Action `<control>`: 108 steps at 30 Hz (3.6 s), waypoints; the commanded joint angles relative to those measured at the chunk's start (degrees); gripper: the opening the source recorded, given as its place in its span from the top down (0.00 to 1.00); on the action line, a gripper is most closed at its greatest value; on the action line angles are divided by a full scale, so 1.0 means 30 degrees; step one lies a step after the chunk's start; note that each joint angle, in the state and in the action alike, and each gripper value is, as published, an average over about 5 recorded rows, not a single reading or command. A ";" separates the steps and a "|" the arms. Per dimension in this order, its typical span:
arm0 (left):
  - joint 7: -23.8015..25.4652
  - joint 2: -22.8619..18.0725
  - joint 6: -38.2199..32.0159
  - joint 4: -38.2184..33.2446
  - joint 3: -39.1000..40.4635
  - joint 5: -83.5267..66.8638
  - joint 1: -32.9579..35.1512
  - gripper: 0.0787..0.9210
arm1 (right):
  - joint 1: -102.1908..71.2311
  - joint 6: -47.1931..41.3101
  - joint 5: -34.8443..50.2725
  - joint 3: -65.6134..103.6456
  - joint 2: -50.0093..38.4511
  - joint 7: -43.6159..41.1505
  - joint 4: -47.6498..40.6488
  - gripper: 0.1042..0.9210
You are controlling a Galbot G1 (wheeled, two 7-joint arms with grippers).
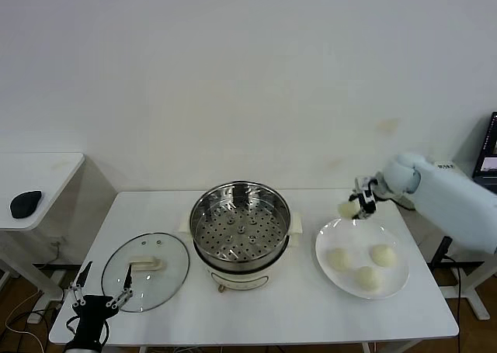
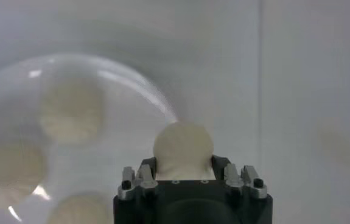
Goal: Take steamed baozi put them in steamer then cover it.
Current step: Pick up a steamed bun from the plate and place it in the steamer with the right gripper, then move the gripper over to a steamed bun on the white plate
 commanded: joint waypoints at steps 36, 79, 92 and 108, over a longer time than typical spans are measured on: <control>-0.0039 -0.0450 -0.0258 -0.0334 -0.1086 -0.0239 0.0380 0.12 | 0.1819 1.2878 -0.5539 -0.6053 1.1600 0.2537 -0.4628 0.41; -0.0027 -0.0081 -0.0246 -0.0652 -0.0768 0.0182 0.0080 0.12 | 0.6660 -0.3839 0.2432 -0.6491 -0.2677 -0.1024 0.8292 0.12; -0.0042 0.0257 -0.0289 -0.0194 -0.0542 0.0275 -0.0274 0.12 | 0.1353 -0.2636 -0.0343 -0.5041 -0.6374 -0.0951 0.8712 0.12; 0.0042 0.0283 -0.0280 0.0064 -0.0562 0.0318 -0.0408 0.12 | -0.4629 -0.2242 -0.1525 -0.1112 -0.4919 -0.0163 0.6397 0.12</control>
